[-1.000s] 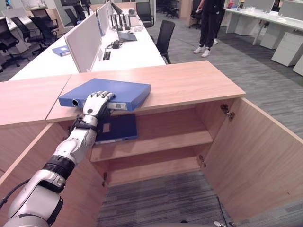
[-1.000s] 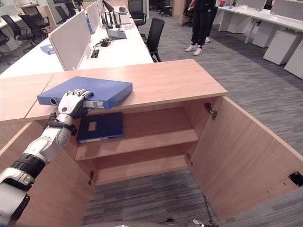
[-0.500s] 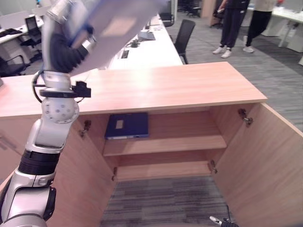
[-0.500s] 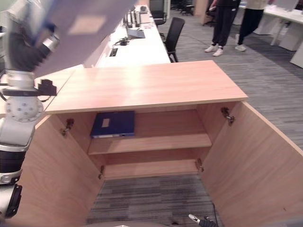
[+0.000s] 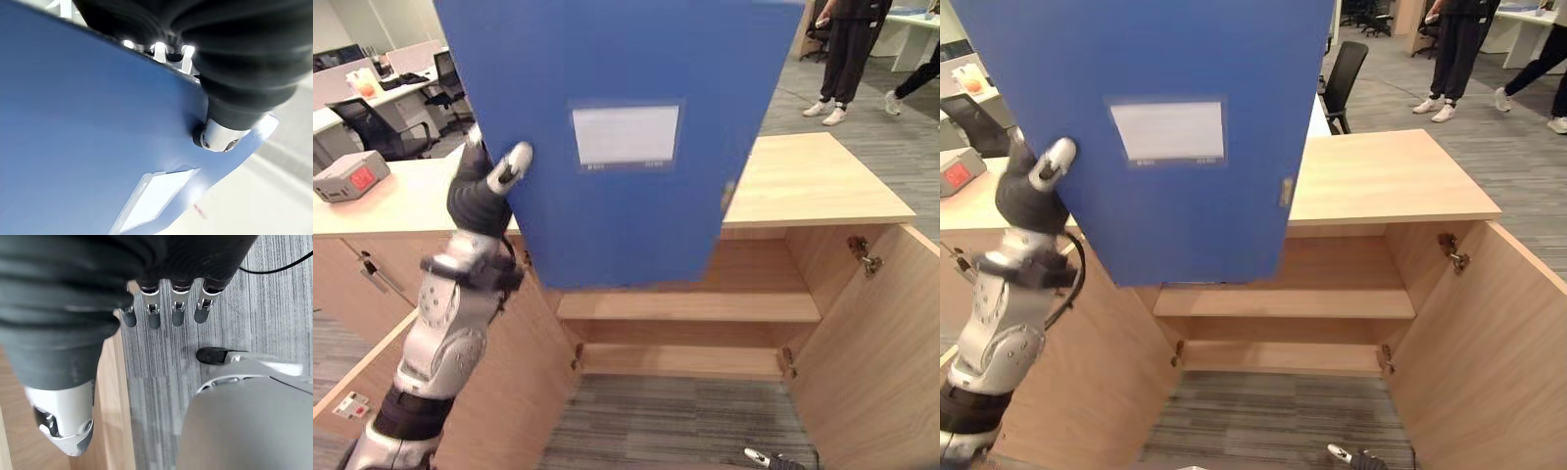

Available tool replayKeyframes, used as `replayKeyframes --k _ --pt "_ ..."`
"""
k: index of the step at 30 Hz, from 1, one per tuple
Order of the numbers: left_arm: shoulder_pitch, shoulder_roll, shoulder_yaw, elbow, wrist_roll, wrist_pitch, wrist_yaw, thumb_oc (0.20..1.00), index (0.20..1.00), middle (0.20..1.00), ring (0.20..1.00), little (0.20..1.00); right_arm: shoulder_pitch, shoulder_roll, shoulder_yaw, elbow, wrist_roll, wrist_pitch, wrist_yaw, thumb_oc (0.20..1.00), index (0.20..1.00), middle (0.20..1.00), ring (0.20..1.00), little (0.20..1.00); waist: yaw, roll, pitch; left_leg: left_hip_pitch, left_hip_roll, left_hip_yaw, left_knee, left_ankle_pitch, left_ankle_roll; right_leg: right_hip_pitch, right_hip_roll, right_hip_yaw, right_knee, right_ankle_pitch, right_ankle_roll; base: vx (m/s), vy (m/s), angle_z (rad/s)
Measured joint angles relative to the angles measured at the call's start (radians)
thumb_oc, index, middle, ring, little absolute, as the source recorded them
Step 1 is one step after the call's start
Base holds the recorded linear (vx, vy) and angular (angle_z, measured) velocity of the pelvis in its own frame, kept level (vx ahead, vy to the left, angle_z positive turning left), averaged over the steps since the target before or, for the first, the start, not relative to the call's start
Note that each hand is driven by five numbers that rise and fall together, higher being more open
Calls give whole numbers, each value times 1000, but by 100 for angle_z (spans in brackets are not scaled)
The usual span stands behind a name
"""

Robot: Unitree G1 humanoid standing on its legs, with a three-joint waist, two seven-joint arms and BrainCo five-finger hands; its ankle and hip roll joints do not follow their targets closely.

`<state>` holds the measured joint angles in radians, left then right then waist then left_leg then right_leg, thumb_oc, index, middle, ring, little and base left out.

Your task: Put the empty folder in the office cabinet

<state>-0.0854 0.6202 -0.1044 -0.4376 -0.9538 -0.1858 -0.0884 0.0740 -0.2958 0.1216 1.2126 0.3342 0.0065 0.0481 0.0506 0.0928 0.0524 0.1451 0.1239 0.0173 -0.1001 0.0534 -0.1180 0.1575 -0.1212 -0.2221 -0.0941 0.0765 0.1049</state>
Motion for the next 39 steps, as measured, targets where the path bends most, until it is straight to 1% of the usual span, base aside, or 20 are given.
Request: replayKeyframes --k 2,7,8,10,11,12,13,15,16,17,18,19,20,24,26,27,32,33,35,39 --pt "14 4 -15 5 -2 31 -10 200 200 200 200 200 -5 -1 0 -3 0 -1 3 1000 1000 1000 1000 1000 16 0 5 -1 1 0 0 0 0 1 0 -2 0 0 0 -12 2 4" --pt "25 -3 -14 15 -3 62 -15 200 200 200 200 200 -12 0 5 -81 7 -1 6 1000 1000 1000 1000 1000 12 -4 8 0 0 1 0 2 2 3 0 -3 0 0 1 -3 1 -1" --pt "55 -27 -14 23 -3 68 -17 200 200 200 200 200 -9 -3 7 -175 42 -2 8 1000 1000 1000 1000 1000 8 -4 9 1 0 1 0 4 6 1 0 -1 0 0 1 -12 4 -6" --pt "103 -40 -13 43 -2 77 -16 200 200 200 200 200 -6 -21 33 -334 43 -4 11 1000 1000 1000 1000 1000 1 -2 11 2 0 3 0 6 4 1 1 2 0 0 1 -7 3 -3" --pt "127 -50 -6 57 1 91 -16 200 200 200 200 200 -3 -35 35 -446 45 -16 15 1000 1000 1000 1000 1000 1 -11 18 2 1 5 0 6 4 1 1 3 0 -1 1 0 0 0" --pt "148 -65 1 64 1 94 -14 200 200 200 200 200 5 -46 36 -521 45 -24 19 1000 1000 1000 1000 1000 1 -1 17 3 0 7 0 6 4 1 0 4 0 -1 1 0 0 0" --pt "167 -80 2 77 1 95 -11 200 200 200 200 200 1 -56 32 -575 49 -38 26 1000 1000 1000 1000 1000 0 -11 23 3 0 7 0 6 4 0 0 5 0 -1 1 0 0 0" --pt "209 -119 17 111 13 102 -15 200 200 200 200 200 22 -98 29 -784 78 -41 37 1000 1000 1000 1000 1000 2 -7 24 4 0 8 0 6 4 -3 0 5 0 0 1 0 0 0" --pt "220 -122 19 131 31 110 -12 200 200 200 200 200 11 -111 18 -842 85 -69 49 1000 1000 1000 1000 1000 3 -14 29 7 1 9 1 7 5 -1 1 6 1 0 1 0 0 0" --pt "222 -124 20 141 39 113 -13 200 200 200 200 200 4 -117 13 -862 89 -65 52 1000 1000 1000 1000 1000 3 -18 29 7 1 9 0 7 5 -1 2 6 1 0 1 0 0 0" --pt "225 -136 27 160 44 114 -20 200 200 200 200 200 12 -141 6 -941 110 -41 64 1000 1000 1000 1000 1000 4 -19 30 6 1 10 0 7 5 -2 1 6 1 0 1 0 0 0" --pt "230 -149 34 172 49 114 -22 200 200 200 200 200 27 -168 6 -1024 126 -38 78 1000 1000 1000 1000 1000 3 -17 32 2 -1 10 0 6 6 -3 -1 6 1 0 1 12 9 -4" --pt "234 -145 38 181 71 117 -20 200 200 200 200 200 16 -193 -6 -1097 167 -70 119 1000 1000 1000 1000 1000 -1 -23 40 4 -1 14 0 6 7 0 -1 11 1 0 2 12 9 -6" --pt "234 -145 38 181 87 121 -44 200 200 200 200 200 1 -239 5 -1142 205 -35 180 1000 1000 1000 1000 1000 0 -32 42 4 -2 18 0 4 8 -1 -2 14 1 0 2 4 2 -2" --pt "234 -145 38 181 122 125 -72 200 200 200 200 200 -1 -279 8 -1184 258 -7 251 1000 1000 1000 1000 1000 0 -32 42 3 -2 18 0 4 9 -1 -2 13 1 0 2 0 0 0" --pt "234 -146 38 181 136 125 -80 200 200 200 200 200 -3 -284 8 -1189 276 -4 262 1000 1000 1000 1000 1000 0 -32 42 4 -1 18 0 4 9 -1 -2 13 1 0 2 0 0 0" --pt "234 -149 39 182 168 134 -101 200 200 200 200 200 -7 -248 9 -1191 286 7 287 1000 1000 1000 1000 1000 0 -33 41 3 -1 18 0 4 9 -1 -2 13 1 0 2 0 0 0" --pt "233 -152 39 182 191 135 -107 200 200 200 200 200 -8 -236 27 -1191 305 7 294 1000 1000 1000 1000 1000 0 -33 41 3 -1 18 0 4 9 -2 -2 13 1 0 2 0 0 0" --pt "224 -153 38 185 230 140 -126 200 200 200 200 200 -12 -234 82 -1191 314 33 325 1000 1000 1000 1000 1000 0 -37 39 2 -1 18 0 4 9 -3 -2 13 1 0 2 0 0 0" --pt "191 -152 38 198 238 141 -142 200 200 200 200 200 -39 -236 116 -1193 314 50 364 1000 1000 1000 1000 1000 0 -45 34 2 -1 18 0 4 9 -4 -1 14 1 0 2 0 0 0"
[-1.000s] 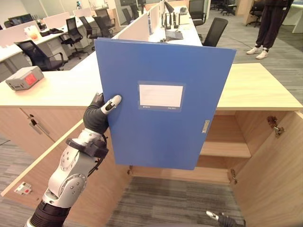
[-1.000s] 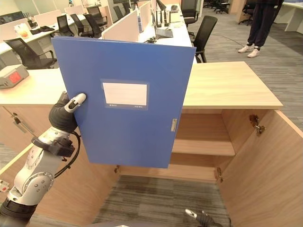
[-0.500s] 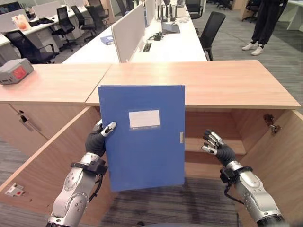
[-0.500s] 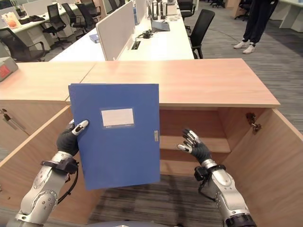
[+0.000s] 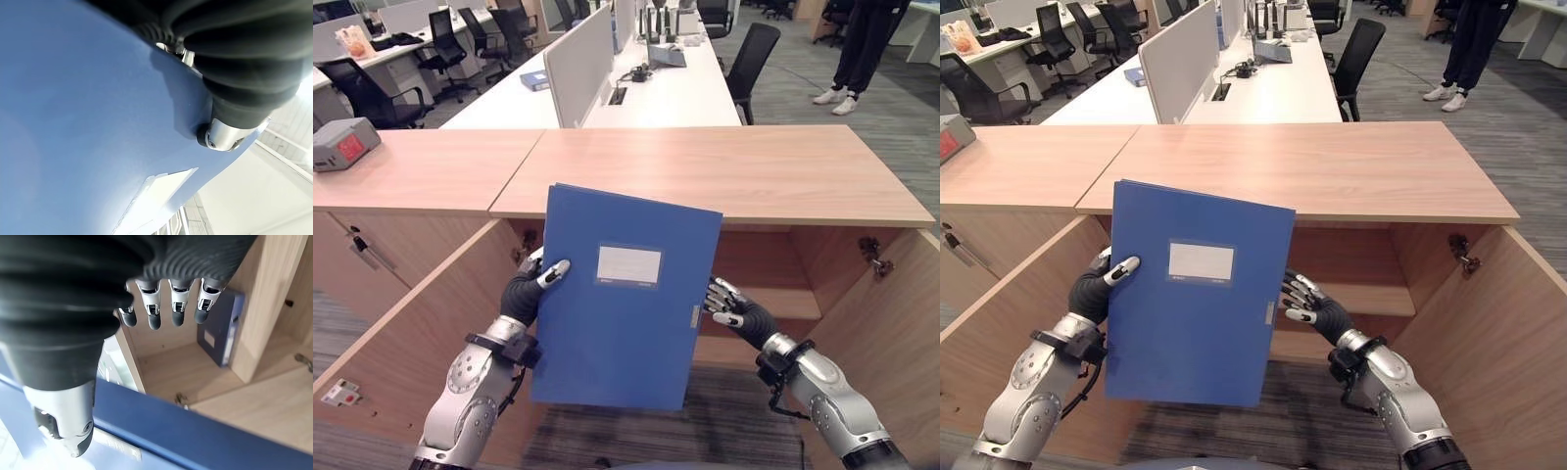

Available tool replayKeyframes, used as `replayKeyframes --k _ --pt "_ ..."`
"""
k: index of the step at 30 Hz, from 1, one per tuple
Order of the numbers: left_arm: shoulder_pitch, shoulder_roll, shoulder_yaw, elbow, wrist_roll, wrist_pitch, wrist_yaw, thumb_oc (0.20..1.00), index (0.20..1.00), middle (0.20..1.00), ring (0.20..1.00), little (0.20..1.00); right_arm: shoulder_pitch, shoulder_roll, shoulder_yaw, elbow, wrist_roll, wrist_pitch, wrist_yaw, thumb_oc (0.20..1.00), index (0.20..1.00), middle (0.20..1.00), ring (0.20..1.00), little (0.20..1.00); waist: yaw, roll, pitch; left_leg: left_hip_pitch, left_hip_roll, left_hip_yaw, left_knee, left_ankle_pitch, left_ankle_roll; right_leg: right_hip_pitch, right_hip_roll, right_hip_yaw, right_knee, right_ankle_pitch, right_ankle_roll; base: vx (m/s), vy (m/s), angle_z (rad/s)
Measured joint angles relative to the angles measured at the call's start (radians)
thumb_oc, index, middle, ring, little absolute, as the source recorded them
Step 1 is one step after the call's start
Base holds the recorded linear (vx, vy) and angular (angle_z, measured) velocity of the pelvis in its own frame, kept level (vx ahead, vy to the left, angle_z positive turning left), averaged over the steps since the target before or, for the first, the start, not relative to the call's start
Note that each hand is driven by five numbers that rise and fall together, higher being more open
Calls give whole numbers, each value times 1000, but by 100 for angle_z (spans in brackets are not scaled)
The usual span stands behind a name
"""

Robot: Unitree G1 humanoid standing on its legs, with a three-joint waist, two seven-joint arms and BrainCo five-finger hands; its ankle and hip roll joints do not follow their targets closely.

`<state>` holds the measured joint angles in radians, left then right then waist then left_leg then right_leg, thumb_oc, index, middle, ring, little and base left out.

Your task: Put the empty folder in the office cabinet

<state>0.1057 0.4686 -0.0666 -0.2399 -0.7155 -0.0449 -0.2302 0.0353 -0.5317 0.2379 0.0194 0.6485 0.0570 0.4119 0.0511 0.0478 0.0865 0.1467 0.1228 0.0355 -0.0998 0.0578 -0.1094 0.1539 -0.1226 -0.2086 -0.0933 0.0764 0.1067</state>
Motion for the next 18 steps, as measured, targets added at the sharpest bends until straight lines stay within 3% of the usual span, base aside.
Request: replayKeyframes --k 18 --pt "-107 -8 -16 6 77 -4 -16 200 200 200 200 200 -103 54 68 -47 0 19 15 1000 1000 1000 1000 1000 -6 -7 -5 0 0 5 4 1 -1 -9 5 4 6 6 -4 0 0 0"
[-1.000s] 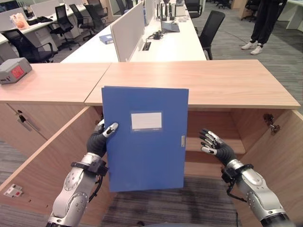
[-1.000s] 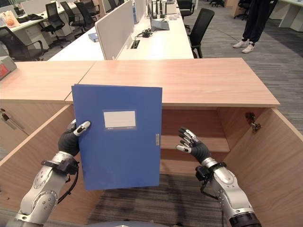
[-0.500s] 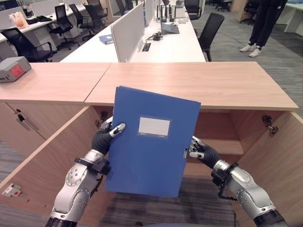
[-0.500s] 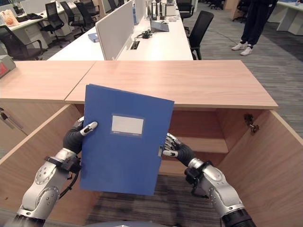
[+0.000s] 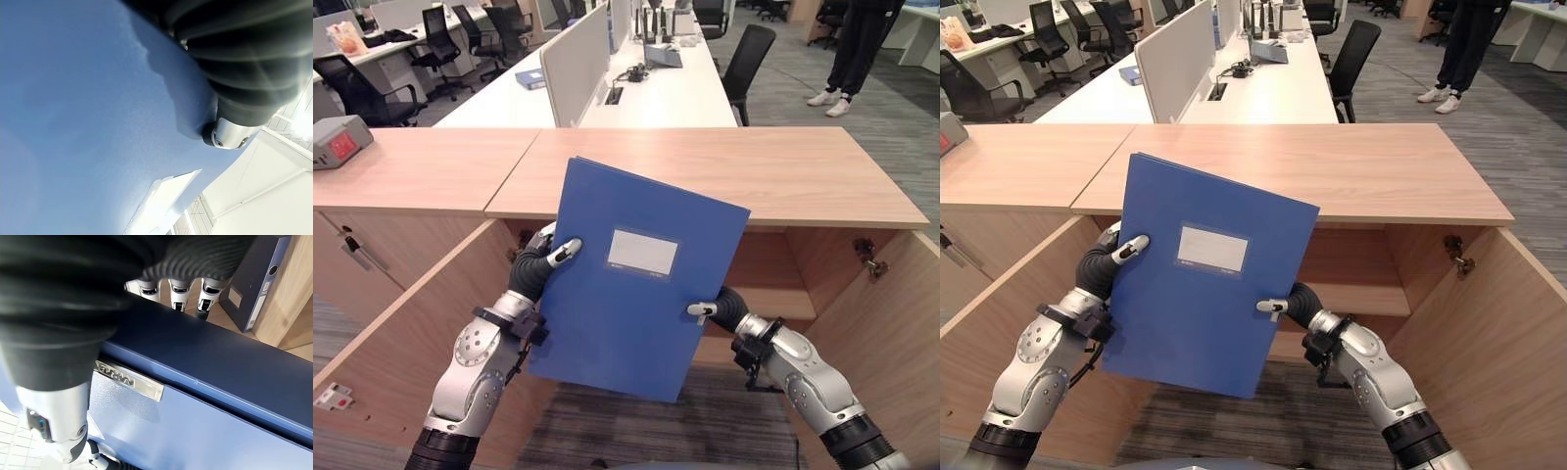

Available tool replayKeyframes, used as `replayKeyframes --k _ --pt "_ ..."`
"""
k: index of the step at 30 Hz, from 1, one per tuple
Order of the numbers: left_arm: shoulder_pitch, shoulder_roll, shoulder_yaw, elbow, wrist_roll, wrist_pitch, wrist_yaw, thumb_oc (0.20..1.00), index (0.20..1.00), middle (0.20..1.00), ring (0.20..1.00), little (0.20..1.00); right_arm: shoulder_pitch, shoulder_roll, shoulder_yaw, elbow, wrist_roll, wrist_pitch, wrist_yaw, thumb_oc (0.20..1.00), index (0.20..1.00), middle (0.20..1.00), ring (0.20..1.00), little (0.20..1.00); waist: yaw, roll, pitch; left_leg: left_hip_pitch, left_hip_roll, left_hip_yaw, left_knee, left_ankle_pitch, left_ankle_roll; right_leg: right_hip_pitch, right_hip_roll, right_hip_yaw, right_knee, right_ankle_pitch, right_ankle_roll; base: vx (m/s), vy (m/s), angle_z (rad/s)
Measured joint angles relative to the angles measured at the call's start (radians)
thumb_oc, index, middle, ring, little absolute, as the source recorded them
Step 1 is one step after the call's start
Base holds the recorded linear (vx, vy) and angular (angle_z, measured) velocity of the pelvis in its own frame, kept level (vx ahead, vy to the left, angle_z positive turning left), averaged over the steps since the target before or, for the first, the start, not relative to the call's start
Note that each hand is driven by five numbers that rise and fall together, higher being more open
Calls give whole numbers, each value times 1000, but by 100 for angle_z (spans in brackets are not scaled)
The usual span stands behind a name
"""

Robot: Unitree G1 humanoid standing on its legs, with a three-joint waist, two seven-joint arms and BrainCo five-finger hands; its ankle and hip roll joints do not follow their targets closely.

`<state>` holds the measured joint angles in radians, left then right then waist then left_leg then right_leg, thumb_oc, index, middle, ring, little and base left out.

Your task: Put the empty folder in the office cabinet

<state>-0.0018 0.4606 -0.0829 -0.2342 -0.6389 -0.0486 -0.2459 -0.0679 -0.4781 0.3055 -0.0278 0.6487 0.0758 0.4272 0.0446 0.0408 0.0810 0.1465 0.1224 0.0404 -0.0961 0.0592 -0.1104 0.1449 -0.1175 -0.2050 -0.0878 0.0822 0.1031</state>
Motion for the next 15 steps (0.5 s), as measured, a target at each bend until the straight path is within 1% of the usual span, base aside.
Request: replayKeyframes --k 5,6,7,8,10,15 --pt "-7 -28 -17 36 27 0 14 200 200 200 200 200 0 27 0 52 0 -5 -36 1000 1000 1000 1000 1000 -4 -5 -7 -1 0 -1 -3 0 -1 0 0 0 0 0 0 0 0 0" --pt "-7 -29 -26 37 28 0 18 200 200 200 200 200 0 30 0 66 0 -9 -37 583 583 583 583 583 -4 -6 -11 -1 0 -1 -3 0 -1 0 0 0 0 0 0 0 0 0" --pt "-7 -31 -38 39 28 0 25 200 200 200 200 200 0 38 0 85 0 -10 -50 583 583 583 583 583 -3 -8 -15 -1 0 -1 -3 0 -1 0 0 0 0 0 0 0 0 0" --pt "-7 -32 -43 45 32 1 31 200 200 200 200 200 -1 46 -1 100 0 -15 -58 200 200 200 200 200 -4 -9 -16 -1 0 -1 -3 0 -1 0 0 0 0 0 0 0 0 0" --pt "-7 -33 -44 60 36 2 42 200 200 200 200 200 2 56 0 113 0 -21 -82 200 200 200 200 200 -6 -9 -16 -1 0 -1 -3 1 -1 -1 0 -1 0 0 0 0 0 0" --pt "-7 -60 -39 81 36 2 68 200 200 200 200 200 2 70 -2 116 1 -33 -97 200 200 200 200 200 -5 -9 -16 -3 1 -4 -3 1 -1 1 0 -2 0 0 0 1 0 1"
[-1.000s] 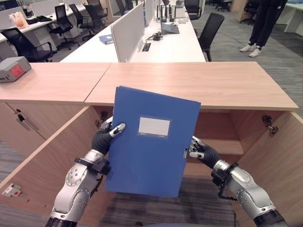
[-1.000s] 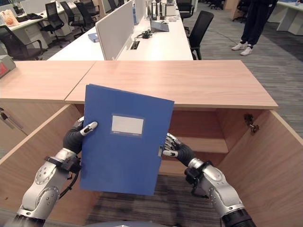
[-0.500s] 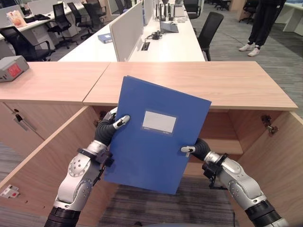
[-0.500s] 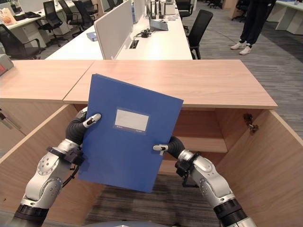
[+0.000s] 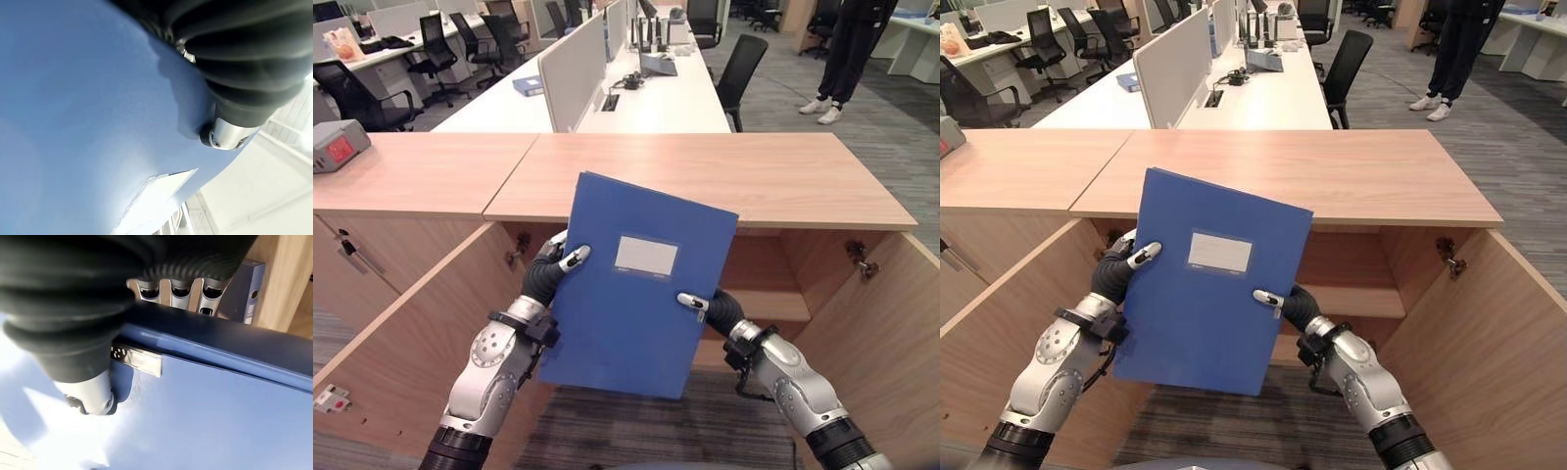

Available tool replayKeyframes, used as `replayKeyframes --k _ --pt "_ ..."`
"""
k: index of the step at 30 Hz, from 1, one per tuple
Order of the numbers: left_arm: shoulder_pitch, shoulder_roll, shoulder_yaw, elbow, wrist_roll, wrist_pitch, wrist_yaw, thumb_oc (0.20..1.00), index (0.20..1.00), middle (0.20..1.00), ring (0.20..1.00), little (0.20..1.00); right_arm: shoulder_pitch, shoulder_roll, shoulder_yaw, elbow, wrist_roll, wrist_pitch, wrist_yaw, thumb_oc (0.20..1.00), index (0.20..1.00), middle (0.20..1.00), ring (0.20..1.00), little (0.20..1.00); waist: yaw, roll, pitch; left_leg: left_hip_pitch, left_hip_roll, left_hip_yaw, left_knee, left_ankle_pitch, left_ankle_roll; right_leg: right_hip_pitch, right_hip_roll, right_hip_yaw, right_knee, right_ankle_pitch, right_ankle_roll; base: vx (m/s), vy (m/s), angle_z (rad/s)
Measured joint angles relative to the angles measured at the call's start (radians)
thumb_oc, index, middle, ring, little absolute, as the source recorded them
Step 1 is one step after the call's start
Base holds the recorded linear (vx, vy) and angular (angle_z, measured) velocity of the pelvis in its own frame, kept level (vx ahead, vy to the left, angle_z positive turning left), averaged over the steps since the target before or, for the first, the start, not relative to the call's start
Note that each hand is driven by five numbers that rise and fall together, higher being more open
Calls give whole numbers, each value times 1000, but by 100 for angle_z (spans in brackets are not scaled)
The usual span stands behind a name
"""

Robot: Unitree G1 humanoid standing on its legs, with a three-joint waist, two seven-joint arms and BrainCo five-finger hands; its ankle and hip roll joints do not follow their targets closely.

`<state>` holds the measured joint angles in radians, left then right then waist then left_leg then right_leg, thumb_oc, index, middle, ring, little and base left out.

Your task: Put the empty folder in the office cabinet

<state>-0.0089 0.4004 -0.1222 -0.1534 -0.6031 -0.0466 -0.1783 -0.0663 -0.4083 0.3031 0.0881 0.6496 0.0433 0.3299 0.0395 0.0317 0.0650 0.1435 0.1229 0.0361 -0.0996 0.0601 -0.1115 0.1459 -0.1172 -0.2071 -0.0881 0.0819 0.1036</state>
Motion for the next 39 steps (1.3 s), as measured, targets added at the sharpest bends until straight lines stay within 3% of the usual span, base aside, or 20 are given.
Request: replayKeyframes --k 12,14,15,21,28,33,39 --pt "7 -15 1 3 -29 0 3 200 200 200 200 200 1 29 -25 0 0 -10 -14 200 200 200 200 200 2 0 0 -14 0 -16 0 3 0 -1 1 -14 0 0 0 11 -2 3" --pt "12 -19 4 3 -30 0 3 878 878 878 878 878 3 32 -26 1 0 -10 -15 200 200 200 200 200 2 0 0 -15 0 -16 0 3 0 -1 1 -14 0 0 0 0 0 0" --pt "16 -19 5 3 -30 0 1 1000 1000 1000 1000 1000 7 33 -30 1 -1 -12 -14 200 200 200 200 200 3 0 0 -15 0 -16 0 2 0 -1 1 -14 0 0 0 0 0 0" --pt "36 -48 34 6 -8 -1 9 1000 1000 1000 1000 1000 35 50 -82 62 -12 -13 -33 200 200 200 200 200 3 -2 0 -16 0 -17 0 2 0 -2 1 -14 0 -2 0 11 -2 0" --pt "199 -32 211 31 1 -13 -26 1000 1000 1000 1000 1000 259 30 -277 176 -47 1 -85 200 200 200 200 200 3 -3 2 -25 0 -19 0 0 3 -9 -2 -19 -2 -9 4 0 0 0" --pt "294 -6 195 84 0 8 -160 1000 1000 1000 1000 1000 328 25 -284 197 -83 12 -32 200 200 200 200 200 -3 -2 4 -31 1 -16 0 -2 5 -19 -4 -13 -5 -10 7 0 3 -3" --pt "336 46 111 144 27 40 -239 1000 1000 1000 1000 1000 340 34 -279 268 -90 7 -1 200 200 200 200 200 -3 -2 3 -32 0 -15 0 -2 6 -20 -5 -13 -5 -10 7 0 0 0"
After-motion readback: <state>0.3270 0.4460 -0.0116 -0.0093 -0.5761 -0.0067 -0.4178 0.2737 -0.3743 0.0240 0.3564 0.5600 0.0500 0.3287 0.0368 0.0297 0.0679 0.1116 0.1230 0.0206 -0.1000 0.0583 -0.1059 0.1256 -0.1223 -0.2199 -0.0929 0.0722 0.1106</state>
